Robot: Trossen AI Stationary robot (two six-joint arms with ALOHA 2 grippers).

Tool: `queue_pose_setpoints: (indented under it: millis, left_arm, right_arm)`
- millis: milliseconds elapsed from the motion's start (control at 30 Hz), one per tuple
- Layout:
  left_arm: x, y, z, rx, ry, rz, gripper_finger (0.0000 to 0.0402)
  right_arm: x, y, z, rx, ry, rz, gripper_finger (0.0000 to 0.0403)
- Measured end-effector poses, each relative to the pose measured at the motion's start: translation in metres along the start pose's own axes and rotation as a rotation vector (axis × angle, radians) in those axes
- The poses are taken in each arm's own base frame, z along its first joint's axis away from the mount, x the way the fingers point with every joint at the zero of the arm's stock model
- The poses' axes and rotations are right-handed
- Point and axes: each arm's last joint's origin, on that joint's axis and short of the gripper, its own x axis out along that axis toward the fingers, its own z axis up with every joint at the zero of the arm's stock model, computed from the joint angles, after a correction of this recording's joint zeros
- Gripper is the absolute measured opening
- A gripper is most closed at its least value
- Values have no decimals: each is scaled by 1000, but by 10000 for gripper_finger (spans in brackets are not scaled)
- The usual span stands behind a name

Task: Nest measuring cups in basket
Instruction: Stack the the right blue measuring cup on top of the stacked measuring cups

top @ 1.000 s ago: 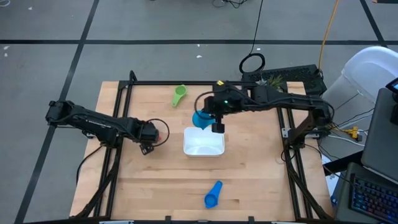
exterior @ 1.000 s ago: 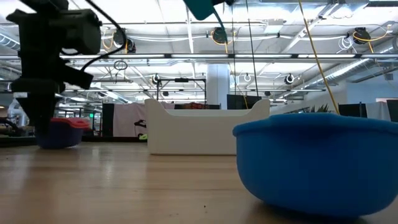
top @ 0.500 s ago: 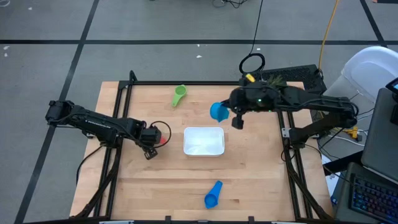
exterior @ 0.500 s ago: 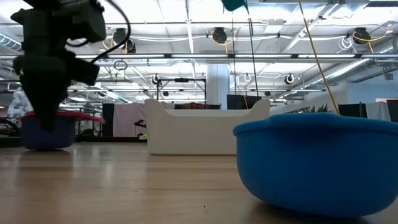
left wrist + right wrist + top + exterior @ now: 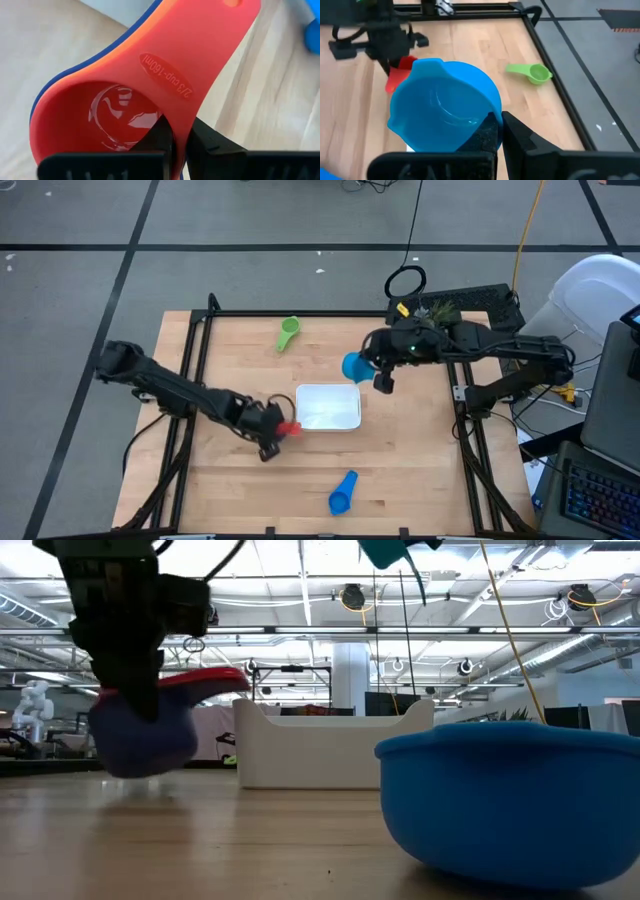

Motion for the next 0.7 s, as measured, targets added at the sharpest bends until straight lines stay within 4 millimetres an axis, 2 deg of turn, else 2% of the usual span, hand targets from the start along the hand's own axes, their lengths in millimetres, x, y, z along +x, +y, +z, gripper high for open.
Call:
queue_pose_setpoints:
  millis: [167,267,433,567,700]
  left_arm:
    - [27,-41,16,69,106,55,22]
    - [32,-64,32,107,149,106,22]
    - [35,-97,60,126,92,106,22]
    - [44,-109,74,134,67,95,22]
    - [58,-108,79,117,69,105,22]
  right_arm:
    - [1,3,0,-7,2,8,0]
    - [2,3,0,-2,4,7,0]
    - [0,11,-1,-6,9,33,0]
    - [-4,24,-5,-35,35,60,0]
    - [-11,35,-18,-64,129,14,0]
